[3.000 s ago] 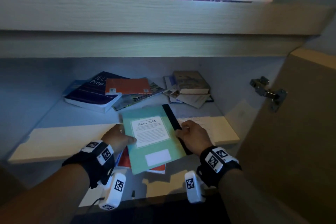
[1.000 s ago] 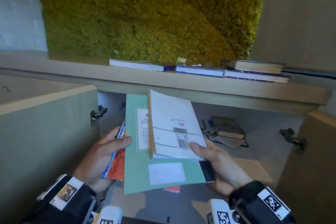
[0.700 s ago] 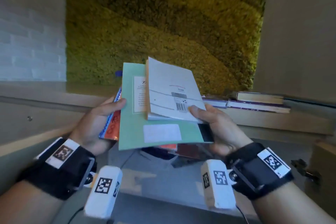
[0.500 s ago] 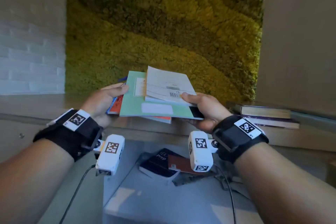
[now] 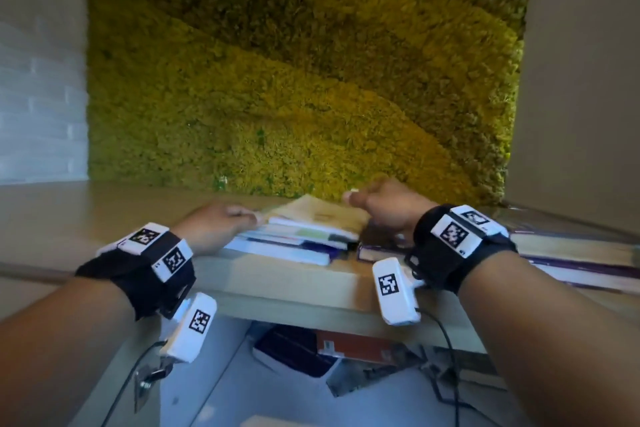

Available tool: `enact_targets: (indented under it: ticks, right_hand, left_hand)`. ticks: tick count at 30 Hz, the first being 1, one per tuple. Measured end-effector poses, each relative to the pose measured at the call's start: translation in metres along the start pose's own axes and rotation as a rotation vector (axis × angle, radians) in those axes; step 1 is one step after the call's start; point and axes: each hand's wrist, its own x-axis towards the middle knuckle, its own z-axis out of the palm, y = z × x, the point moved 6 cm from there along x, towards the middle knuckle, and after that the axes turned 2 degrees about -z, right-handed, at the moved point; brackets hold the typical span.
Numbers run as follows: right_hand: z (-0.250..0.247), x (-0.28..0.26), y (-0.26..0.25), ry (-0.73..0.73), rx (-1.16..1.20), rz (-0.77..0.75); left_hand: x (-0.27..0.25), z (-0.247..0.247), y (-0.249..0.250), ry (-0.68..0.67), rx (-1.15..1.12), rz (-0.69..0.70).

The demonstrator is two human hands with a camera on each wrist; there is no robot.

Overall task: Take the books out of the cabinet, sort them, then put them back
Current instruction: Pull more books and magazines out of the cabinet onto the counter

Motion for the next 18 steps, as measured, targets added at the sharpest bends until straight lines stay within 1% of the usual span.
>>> enact_targets:
  ticks: [2, 3, 5, 6, 7, 8, 9, 10, 11, 12, 13, 15, 18]
  right_hand:
    - [0.01, -0.009, -0.004, -0.091, -0.094, -0.067]
    - [0.015, -0.016, -0.006, -0.102, -0.155, -0.11]
    - [0.023, -0.035, -0.013, -0.049, -0.2, -0.226]
    - [0.026, -0.05, -0.015, -0.001, -0.152, -0.289]
    - [0.028, -0.065, -0.015, 0.047, -0.054, -0.356]
    - [0.03, -0.084, -0.013, 0.088, 0.056, -0.438]
    - [0.033, -0.103, -0.009, 0.124, 0.156, -0.513]
    - [0.038, -0.123, 0.0, 0.148, 0.233, -0.57]
    - [0.045, -0.141, 0.011, 0.15, 0.29, -0.607]
    - [0.055, -0.155, 0.026, 0.123, 0.341, -0.612]
    - [0.07, -0.167, 0.044, 0.066, 0.382, -0.577]
    - [0.106, -0.179, 0.09, -0.06, 0.39, -0.42]
    - [0.161, -0.179, 0.174, -0.213, 0.266, -0.151]
  left_hand:
    - [-0.005, 0.007, -0.003, 0.026, 0.024, 0.028]
    - [-0.008, 0.008, -0.001, 0.075, 0.04, 0.047]
    - [-0.02, 0.003, 0.002, 0.239, 0.075, 0.074]
    - [-0.028, -0.001, 0.001, 0.345, 0.062, 0.09]
    - [-0.038, -0.003, 0.0, 0.458, 0.024, 0.127]
    - [-0.053, -0.002, -0.001, 0.566, -0.013, 0.197]
    - [-0.073, 0.005, -0.001, 0.63, -0.045, 0.284]
    - [-0.093, 0.018, -0.002, 0.637, -0.074, 0.362]
    - [-0.112, 0.038, -0.005, 0.581, -0.108, 0.413]
    - [-0.127, 0.062, -0.011, 0.487, -0.137, 0.435]
    - [-0.139, 0.089, -0.02, 0.368, -0.149, 0.422]
    - [-0.147, 0.148, -0.051, 0.126, -0.127, 0.328]
    - [-0.137, 0.228, -0.106, -0.225, -0.036, 0.109]
